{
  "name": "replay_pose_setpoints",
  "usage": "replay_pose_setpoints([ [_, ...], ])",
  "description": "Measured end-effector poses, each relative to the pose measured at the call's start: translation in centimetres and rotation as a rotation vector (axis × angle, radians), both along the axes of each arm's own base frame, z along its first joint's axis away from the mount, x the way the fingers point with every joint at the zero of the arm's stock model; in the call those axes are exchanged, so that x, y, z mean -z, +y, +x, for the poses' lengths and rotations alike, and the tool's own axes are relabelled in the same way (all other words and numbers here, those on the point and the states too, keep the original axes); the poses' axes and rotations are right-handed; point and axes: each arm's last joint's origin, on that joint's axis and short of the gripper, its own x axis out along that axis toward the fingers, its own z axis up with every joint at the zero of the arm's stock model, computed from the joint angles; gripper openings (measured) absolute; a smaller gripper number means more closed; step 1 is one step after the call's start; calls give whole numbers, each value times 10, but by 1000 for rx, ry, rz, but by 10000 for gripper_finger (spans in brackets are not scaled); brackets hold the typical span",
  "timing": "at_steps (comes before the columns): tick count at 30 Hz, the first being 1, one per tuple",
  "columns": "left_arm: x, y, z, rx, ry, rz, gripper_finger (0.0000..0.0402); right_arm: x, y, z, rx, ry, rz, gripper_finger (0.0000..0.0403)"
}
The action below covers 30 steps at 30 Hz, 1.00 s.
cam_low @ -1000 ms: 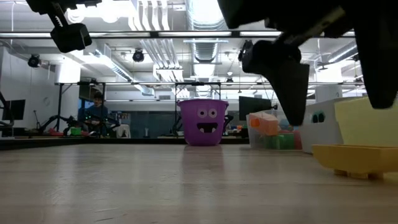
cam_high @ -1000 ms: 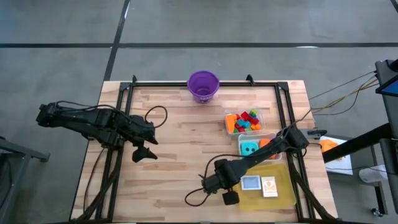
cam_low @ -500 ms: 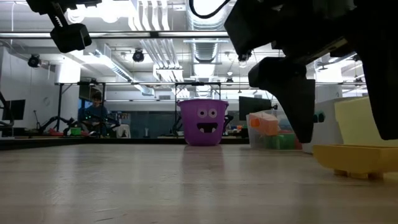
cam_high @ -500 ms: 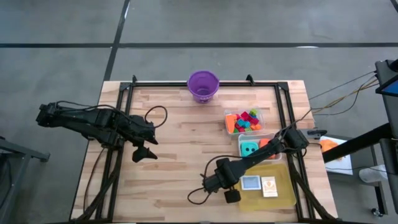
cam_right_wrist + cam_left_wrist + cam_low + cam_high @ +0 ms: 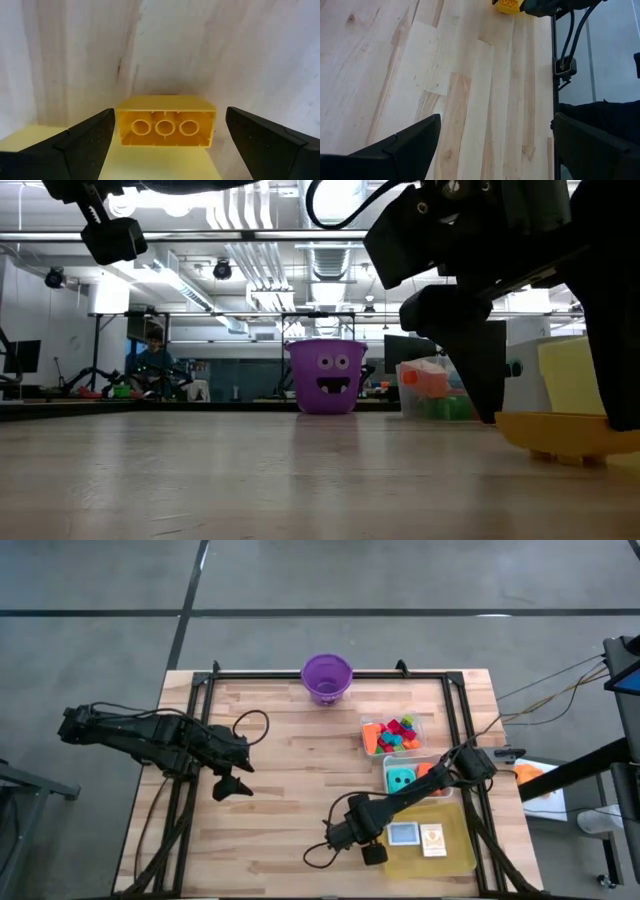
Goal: Pick & Place Toys
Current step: Put the yellow game piece into the transparent bin
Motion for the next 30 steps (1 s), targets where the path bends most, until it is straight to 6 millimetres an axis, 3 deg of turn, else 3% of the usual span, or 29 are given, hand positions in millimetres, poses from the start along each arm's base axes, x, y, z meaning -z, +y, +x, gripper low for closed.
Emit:
replay_pose_setpoints([
  [24,0,0,0,2,-1,2,372,12,-3,-5,-2,19,-7,370],
  [30,0,0,0,2,-1,2,372,12,-3,-5,-3,19,-8,308],
])
